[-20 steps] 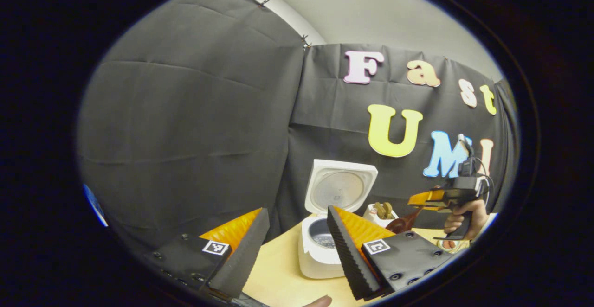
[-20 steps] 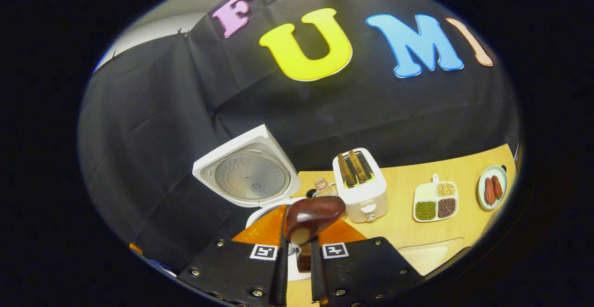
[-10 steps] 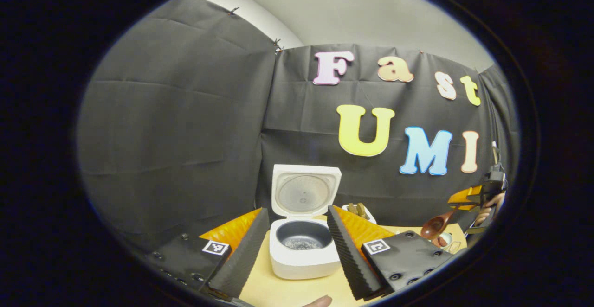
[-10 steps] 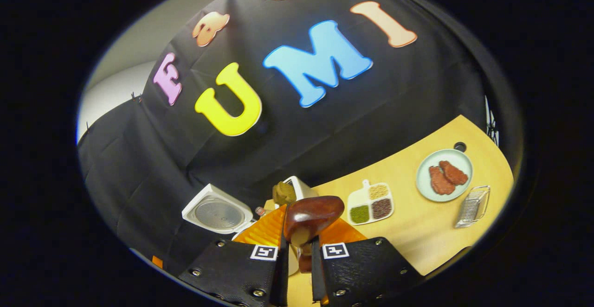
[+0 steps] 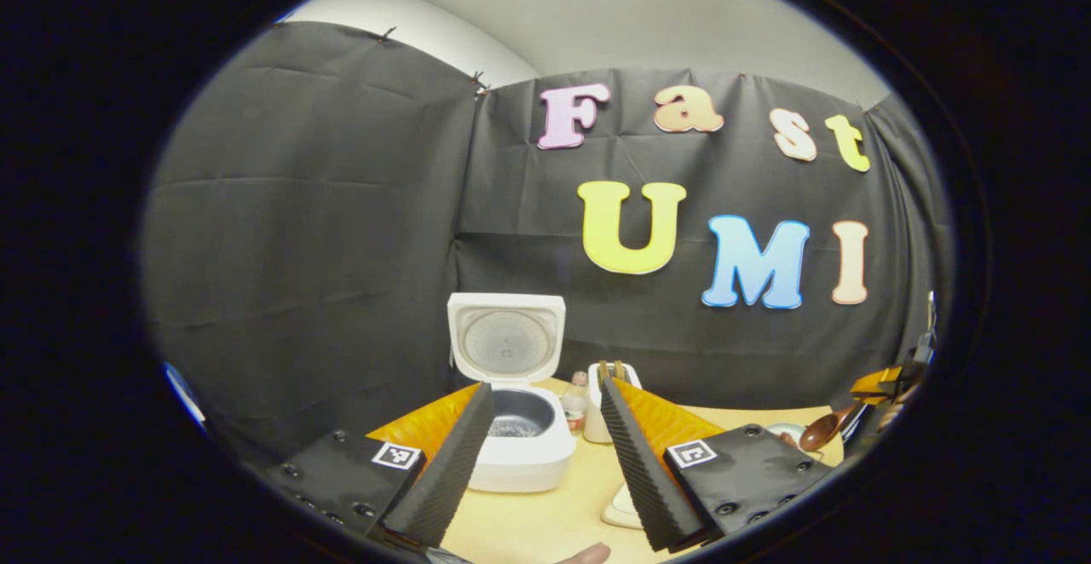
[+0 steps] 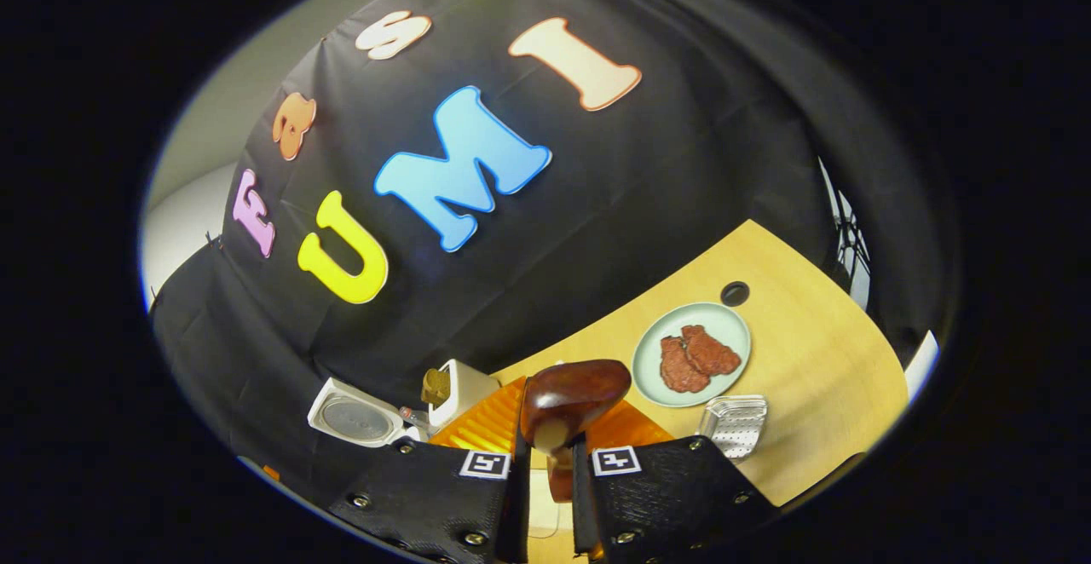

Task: Close the left gripper, press the button to open the rice cooker; take a wooden spoon from the chopstick holder with the right hand, scoop a spoonful of rice and pour it into the rice cooker, then put the wooden spoon back into the chopstick holder.

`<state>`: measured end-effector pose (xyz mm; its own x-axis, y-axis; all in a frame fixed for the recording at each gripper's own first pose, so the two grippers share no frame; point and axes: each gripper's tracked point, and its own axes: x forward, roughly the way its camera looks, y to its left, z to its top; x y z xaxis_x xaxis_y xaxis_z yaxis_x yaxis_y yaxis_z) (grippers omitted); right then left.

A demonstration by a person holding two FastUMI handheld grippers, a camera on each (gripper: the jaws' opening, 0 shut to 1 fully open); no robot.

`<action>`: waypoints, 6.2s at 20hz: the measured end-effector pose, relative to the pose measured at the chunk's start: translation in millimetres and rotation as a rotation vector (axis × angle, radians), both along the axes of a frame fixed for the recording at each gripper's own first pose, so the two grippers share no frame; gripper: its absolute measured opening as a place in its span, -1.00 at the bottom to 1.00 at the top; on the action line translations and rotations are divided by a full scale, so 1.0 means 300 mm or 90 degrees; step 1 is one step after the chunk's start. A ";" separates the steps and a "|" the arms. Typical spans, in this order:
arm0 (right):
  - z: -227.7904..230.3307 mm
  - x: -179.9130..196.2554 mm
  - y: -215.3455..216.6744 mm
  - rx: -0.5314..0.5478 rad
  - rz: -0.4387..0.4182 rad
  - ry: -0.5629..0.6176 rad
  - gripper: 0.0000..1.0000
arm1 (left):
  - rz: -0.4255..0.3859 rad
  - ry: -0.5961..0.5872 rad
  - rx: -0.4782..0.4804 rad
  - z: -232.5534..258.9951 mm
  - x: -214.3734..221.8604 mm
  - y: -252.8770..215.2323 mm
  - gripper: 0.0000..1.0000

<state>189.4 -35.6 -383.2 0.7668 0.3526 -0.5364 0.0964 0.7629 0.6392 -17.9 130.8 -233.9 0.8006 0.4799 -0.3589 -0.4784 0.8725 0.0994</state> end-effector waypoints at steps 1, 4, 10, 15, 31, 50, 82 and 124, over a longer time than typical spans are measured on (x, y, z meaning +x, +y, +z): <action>-0.030 0.002 -0.046 -0.002 -0.007 0.005 -0.60 | 0.003 0.009 -0.001 0.003 -0.004 -0.033 0.80; -0.121 0.005 -0.161 -0.024 -0.030 0.017 -0.59 | 0.001 0.034 0.028 0.015 -0.002 -0.109 0.82; -0.324 0.012 -0.273 -0.111 -0.067 0.055 -0.59 | 0.005 0.065 0.065 0.064 0.003 -0.168 0.82; -0.460 -0.014 -0.232 -0.168 -0.053 0.071 -0.59 | 0.029 0.089 0.085 0.070 -0.039 -0.157 0.86; -0.423 -0.156 -0.438 -0.386 -0.041 0.073 0.72 | -0.023 0.075 0.085 0.071 0.075 -0.249 0.85; 0.423 -0.277 0.007 -0.479 -0.101 -0.177 0.93 | -0.077 -0.037 -0.003 0.076 0.235 0.252 0.83; 0.438 -0.356 0.818 -0.537 0.102 -0.181 0.90 | 0.022 0.084 -0.010 -0.429 1.157 1.088 0.73; 0.388 -0.438 0.743 -0.501 0.084 -0.148 0.91 | -0.035 0.217 -0.146 -0.303 1.184 0.966 0.82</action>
<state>58.1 187.4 -266.7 0.8669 0.0350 -0.4972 -0.0939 0.9911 -0.0940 337.3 420.7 -324.8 0.6396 0.3160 -0.7007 -0.4030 0.9141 0.0444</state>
